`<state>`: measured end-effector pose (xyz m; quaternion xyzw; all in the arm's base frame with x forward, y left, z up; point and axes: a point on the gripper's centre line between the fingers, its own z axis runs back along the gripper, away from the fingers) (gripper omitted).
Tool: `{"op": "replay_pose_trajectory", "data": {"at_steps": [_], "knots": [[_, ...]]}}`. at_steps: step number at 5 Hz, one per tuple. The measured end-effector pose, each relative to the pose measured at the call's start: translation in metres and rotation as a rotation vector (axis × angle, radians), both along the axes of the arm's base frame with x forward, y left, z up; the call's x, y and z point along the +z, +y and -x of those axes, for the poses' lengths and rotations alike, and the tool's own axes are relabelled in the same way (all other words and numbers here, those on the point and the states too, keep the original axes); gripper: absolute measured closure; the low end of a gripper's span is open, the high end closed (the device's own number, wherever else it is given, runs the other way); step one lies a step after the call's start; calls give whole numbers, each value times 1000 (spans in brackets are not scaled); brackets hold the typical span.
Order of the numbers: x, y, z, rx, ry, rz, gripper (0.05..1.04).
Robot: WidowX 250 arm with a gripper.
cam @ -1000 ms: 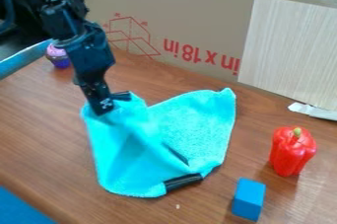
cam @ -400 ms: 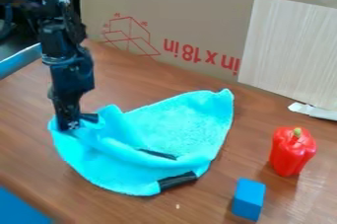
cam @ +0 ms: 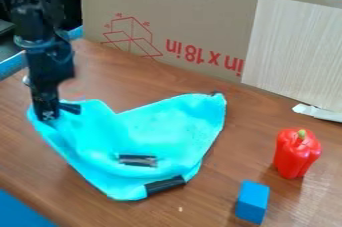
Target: Unfold the cloth from bottom left to right
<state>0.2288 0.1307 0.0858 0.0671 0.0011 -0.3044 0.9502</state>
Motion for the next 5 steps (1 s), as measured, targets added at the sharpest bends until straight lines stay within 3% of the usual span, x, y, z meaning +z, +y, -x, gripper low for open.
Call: {"op": "replay_pose_trajectory", "data": {"at_steps": [1, 2, 3, 4, 5], "knots": [[1, 1, 5, 22, -13, 11, 985], [1, 2, 5, 91, -17, 5, 815], [8, -3, 6, 98, -27, -24, 511], [13, -6, 8, 76, -26, -21, 235], [24, -12, 9, 42, -37, -29, 62]]}}
